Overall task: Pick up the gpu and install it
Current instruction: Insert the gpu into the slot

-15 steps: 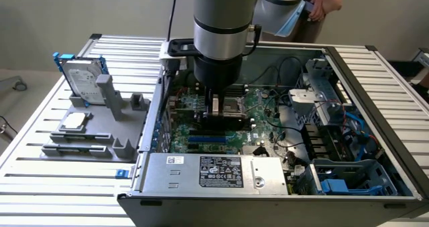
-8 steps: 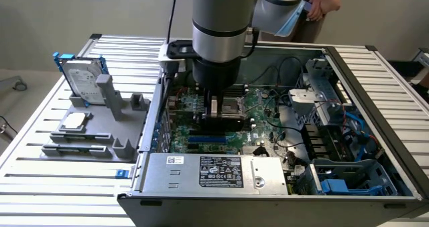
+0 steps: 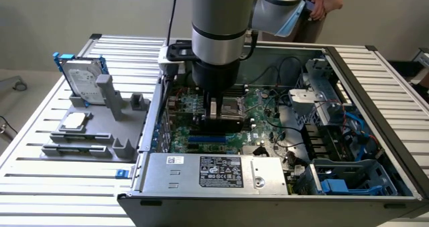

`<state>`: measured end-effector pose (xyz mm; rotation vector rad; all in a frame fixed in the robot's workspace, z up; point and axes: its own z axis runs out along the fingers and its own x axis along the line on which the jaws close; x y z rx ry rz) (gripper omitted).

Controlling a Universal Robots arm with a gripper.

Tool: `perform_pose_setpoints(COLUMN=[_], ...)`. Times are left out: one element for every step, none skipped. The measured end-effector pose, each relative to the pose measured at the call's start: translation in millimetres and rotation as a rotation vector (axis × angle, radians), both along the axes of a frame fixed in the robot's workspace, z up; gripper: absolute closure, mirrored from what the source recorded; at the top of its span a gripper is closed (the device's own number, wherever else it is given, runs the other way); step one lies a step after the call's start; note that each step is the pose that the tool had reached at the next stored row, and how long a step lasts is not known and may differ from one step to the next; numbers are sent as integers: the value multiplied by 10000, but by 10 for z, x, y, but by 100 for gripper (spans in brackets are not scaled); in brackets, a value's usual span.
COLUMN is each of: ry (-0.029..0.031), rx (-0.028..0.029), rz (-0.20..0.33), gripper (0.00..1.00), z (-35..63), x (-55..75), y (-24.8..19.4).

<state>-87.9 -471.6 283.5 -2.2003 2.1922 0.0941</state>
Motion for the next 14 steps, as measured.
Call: perform_pose_setpoints(ry=[0,0,0,0,0,0,0,1,1,2,1,1,1,2], rx=[0,1,0,0,0,1,0,0,0,-1,0,0,0,0], rz=[-18,-35,-48,-53,-55,-57,-59,-60,-62,-66,-69,-73,-76,-80], gripper=[74,74,74,74,74,74,74,74,74,74,74,74,74,74], z=[-6,-13,-20,-27,-34,-41,-47,-53,-60,-68,-76,-84,-91,-98], x=[0,-1,-2,-2,-4,-4,-6,-7,-9,-11,-13,-16,-18,-20], y=[0,0,0,0,0,0,0,0,0,0,0,0,0,0])
